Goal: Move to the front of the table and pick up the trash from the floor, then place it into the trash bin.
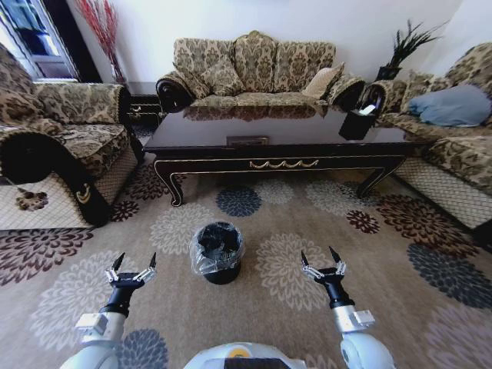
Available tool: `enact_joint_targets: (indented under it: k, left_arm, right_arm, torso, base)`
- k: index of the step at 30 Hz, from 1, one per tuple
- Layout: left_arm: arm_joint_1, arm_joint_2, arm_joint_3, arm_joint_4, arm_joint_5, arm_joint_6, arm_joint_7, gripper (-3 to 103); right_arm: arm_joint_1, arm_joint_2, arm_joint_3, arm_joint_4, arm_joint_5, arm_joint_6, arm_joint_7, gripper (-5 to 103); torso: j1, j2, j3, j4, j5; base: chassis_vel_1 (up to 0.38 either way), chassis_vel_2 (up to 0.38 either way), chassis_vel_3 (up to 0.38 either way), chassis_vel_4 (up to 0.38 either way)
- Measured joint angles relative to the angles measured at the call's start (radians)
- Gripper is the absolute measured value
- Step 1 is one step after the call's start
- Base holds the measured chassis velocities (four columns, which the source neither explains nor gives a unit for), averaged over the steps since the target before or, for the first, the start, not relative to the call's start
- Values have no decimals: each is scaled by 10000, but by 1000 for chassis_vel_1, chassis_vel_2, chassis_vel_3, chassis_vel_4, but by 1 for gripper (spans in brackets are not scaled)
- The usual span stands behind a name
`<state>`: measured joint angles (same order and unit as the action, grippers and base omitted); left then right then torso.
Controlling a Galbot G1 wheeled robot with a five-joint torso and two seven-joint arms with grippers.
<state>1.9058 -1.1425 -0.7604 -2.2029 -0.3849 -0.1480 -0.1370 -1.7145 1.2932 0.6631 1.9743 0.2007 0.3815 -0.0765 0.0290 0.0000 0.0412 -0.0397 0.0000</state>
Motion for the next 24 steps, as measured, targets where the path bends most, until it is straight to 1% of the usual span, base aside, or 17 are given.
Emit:
enact_joint_targets:
  k: [24]
  left_arm:
    - [2, 2, 1, -1, -1, 2, -4, 100]
  right_arm:
    - [0, -2, -1, 0, 0, 0, 2, 100]
  torso:
    - [0, 0, 0, -1, 0]
  base:
    - [94, -96, -94, 101]
